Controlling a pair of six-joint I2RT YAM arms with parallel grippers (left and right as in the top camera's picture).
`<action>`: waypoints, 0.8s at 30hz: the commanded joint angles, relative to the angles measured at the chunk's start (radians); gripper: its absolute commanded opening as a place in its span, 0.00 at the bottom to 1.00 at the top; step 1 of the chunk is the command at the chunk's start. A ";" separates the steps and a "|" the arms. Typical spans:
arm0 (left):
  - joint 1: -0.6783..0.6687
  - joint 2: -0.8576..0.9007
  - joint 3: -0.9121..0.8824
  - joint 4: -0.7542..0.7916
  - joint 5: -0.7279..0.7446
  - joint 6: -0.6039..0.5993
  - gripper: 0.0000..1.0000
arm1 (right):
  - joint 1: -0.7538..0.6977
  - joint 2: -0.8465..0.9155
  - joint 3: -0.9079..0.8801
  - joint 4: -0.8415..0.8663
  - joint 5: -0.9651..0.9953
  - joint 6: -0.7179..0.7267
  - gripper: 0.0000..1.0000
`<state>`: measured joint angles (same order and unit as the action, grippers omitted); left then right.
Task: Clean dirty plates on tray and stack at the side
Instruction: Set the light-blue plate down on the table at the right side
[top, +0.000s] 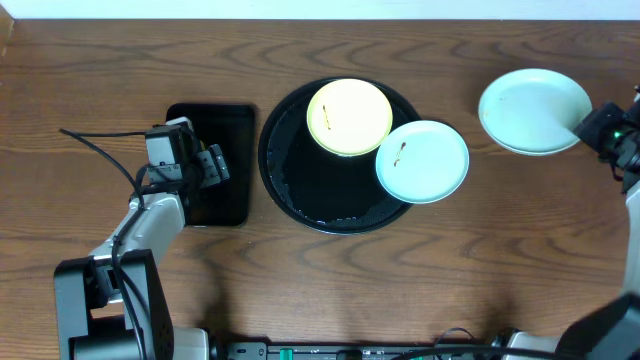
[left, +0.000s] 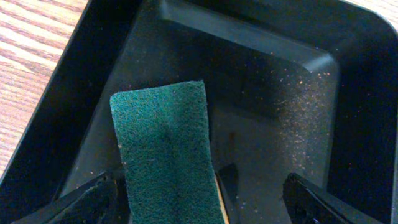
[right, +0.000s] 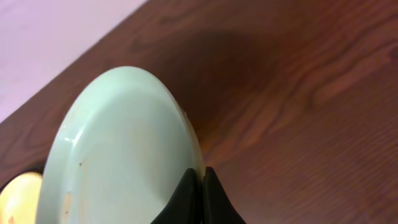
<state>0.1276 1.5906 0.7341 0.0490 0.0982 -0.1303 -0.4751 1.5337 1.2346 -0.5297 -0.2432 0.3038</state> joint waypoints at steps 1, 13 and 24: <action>0.003 -0.002 0.005 -0.003 -0.005 0.006 0.85 | -0.033 0.069 0.014 0.032 -0.034 0.010 0.01; 0.003 -0.002 0.005 -0.003 -0.005 0.006 0.85 | -0.092 0.354 0.014 0.226 -0.012 0.002 0.01; 0.003 -0.002 0.005 -0.003 -0.005 0.006 0.86 | -0.107 0.349 0.014 0.208 -0.053 -0.153 0.86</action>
<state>0.1276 1.5906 0.7341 0.0490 0.0982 -0.1303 -0.5690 1.9289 1.2366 -0.2924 -0.2016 0.2485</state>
